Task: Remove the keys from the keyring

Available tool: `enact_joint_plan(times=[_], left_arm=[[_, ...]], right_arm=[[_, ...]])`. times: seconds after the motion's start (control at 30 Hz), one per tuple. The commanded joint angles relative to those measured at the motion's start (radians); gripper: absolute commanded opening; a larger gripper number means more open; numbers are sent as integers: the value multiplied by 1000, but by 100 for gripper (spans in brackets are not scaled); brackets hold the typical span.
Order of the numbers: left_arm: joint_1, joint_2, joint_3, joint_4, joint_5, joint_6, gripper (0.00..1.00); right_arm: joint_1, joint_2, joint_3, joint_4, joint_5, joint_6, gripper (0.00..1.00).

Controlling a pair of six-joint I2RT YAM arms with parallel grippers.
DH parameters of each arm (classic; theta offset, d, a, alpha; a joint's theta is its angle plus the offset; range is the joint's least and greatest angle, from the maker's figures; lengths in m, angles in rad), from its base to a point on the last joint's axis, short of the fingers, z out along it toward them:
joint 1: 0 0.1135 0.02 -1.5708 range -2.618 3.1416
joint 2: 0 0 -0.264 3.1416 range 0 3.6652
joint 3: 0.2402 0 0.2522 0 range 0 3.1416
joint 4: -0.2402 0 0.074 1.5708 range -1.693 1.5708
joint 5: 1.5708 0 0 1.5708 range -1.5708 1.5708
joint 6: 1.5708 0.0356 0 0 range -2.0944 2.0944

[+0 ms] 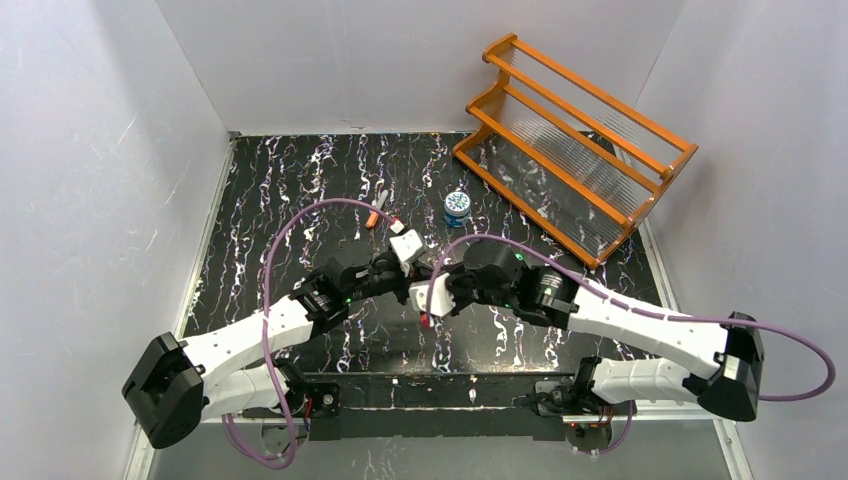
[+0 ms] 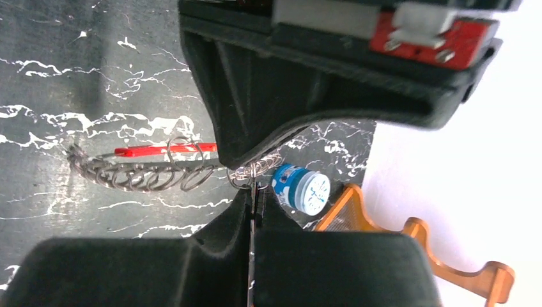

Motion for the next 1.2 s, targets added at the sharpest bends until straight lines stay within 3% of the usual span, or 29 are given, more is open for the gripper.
enact_joint_plan(times=[0.0, 0.17, 0.57, 0.8, 1.17], left_arm=[[4, -11, 22, 8, -33, -54, 10], [5, -30, 24, 11, -2, -61, 27], [82, -124, 35, -49, 122, 42, 64], [82, -182, 10, -89, 104, 86, 73], [81, -243, -55, -62, 104, 135, 75]], right_arm=[[14, -116, -66, 166, -16, -174, 1], [14, -88, -6, 48, -4, -191, 1], [13, -84, -12, 61, 13, -159, 1], [13, 9, 129, -65, 50, 166, 1], [14, 230, 430, -324, 130, 708, 1]])
